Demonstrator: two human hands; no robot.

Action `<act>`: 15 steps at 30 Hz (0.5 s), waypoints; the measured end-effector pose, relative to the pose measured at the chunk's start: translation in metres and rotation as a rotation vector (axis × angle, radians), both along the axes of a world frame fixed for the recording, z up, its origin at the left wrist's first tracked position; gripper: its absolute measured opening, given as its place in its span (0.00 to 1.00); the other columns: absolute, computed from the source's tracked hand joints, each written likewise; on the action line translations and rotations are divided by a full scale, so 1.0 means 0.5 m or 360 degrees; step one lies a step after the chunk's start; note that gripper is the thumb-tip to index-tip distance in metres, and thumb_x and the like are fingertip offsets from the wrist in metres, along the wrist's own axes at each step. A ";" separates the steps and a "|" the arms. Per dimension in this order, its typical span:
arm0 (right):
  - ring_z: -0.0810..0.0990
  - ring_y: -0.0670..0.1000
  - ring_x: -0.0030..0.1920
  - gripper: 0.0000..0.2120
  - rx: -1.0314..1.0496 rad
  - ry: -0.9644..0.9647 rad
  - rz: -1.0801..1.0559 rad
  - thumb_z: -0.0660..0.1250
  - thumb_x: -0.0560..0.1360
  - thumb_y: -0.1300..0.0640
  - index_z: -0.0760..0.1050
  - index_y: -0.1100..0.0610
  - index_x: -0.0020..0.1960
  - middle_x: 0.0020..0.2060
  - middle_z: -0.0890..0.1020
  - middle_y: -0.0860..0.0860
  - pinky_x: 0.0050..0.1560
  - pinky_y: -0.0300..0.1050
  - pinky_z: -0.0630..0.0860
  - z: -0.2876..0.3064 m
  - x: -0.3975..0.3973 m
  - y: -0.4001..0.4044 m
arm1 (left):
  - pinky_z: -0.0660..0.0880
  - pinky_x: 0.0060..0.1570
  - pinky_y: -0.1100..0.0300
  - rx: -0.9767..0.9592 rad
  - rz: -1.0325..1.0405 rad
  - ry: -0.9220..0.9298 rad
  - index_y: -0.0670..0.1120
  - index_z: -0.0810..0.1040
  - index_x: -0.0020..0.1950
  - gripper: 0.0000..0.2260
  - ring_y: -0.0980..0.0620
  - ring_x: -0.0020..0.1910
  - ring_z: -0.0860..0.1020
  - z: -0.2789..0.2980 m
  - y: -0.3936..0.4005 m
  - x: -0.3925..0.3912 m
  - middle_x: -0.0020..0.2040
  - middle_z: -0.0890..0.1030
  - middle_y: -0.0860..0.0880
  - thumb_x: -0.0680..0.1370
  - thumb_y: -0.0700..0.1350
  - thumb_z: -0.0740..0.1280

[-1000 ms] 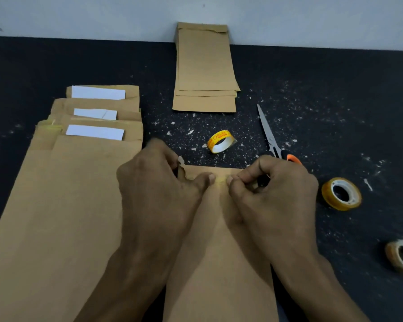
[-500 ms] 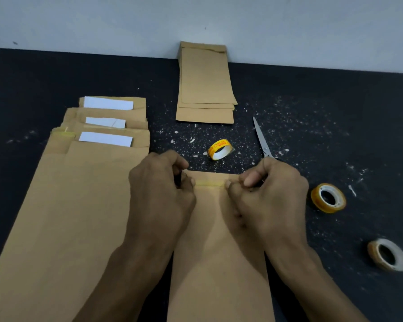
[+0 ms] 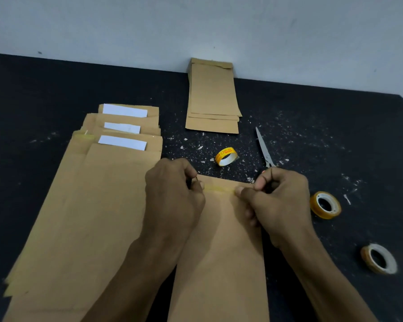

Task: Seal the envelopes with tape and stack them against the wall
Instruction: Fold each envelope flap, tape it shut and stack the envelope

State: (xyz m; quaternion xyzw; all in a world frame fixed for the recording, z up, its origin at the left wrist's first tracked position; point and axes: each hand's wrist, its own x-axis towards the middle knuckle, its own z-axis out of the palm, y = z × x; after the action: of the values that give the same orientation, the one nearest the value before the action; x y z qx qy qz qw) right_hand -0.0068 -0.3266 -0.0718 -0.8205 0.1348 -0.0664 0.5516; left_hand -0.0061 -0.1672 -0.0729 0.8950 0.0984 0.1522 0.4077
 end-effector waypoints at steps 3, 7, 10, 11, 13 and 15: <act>0.74 0.54 0.18 0.17 0.0134 0.0019 0.0021 0.76 0.69 0.71 0.69 0.59 0.34 0.18 0.75 0.54 0.22 0.42 0.71 0.007 -0.001 0.000 | 0.77 0.44 0.55 0.0009 -0.0002 0.0015 0.47 0.82 0.39 0.05 0.52 0.39 0.79 0.003 -0.001 -0.002 0.41 0.82 0.49 0.71 0.40 0.75; 0.75 0.54 0.18 0.18 0.0051 -0.0063 0.0026 0.78 0.68 0.69 0.69 0.60 0.32 0.18 0.76 0.55 0.21 0.41 0.71 0.012 -0.007 0.000 | 0.77 0.44 0.54 0.0027 -0.0001 0.0030 0.47 0.82 0.39 0.05 0.51 0.41 0.79 0.005 -0.002 0.000 0.41 0.81 0.49 0.71 0.40 0.76; 0.76 0.54 0.17 0.18 0.0019 -0.0043 0.0034 0.78 0.68 0.69 0.69 0.59 0.32 0.18 0.75 0.55 0.22 0.41 0.70 0.015 -0.008 -0.004 | 0.74 0.42 0.60 0.0046 0.0008 0.0064 0.48 0.82 0.38 0.06 0.53 0.40 0.78 0.007 -0.003 0.002 0.40 0.81 0.50 0.71 0.39 0.76; 0.75 0.54 0.17 0.18 0.0040 -0.0011 0.0035 0.77 0.68 0.70 0.69 0.60 0.32 0.18 0.75 0.56 0.21 0.40 0.70 0.016 -0.006 -0.005 | 0.73 0.41 0.62 0.0049 0.0006 0.0067 0.48 0.81 0.38 0.06 0.54 0.39 0.78 0.007 -0.004 0.002 0.40 0.81 0.50 0.71 0.39 0.76; 0.74 0.53 0.17 0.17 0.0131 0.0044 0.0021 0.73 0.69 0.74 0.69 0.61 0.31 0.18 0.74 0.57 0.19 0.39 0.68 0.017 -0.002 -0.009 | 0.73 0.41 0.62 0.0051 -0.0001 0.0074 0.49 0.82 0.38 0.06 0.55 0.39 0.78 0.006 -0.003 0.001 0.40 0.81 0.50 0.71 0.39 0.76; 0.73 0.52 0.16 0.18 0.0245 0.0072 -0.0009 0.69 0.69 0.78 0.67 0.62 0.30 0.18 0.72 0.57 0.18 0.38 0.67 0.019 0.000 -0.012 | 0.72 0.41 0.64 0.0045 -0.0017 0.0069 0.48 0.82 0.39 0.05 0.55 0.39 0.78 0.005 -0.003 0.001 0.40 0.81 0.49 0.71 0.39 0.75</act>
State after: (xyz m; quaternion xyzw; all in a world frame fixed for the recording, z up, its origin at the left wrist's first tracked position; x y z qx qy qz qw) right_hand -0.0067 -0.3326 -0.0622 -0.7765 0.1544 -0.0389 0.6097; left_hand -0.0056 -0.1687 -0.0703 0.9042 0.1002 0.1321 0.3936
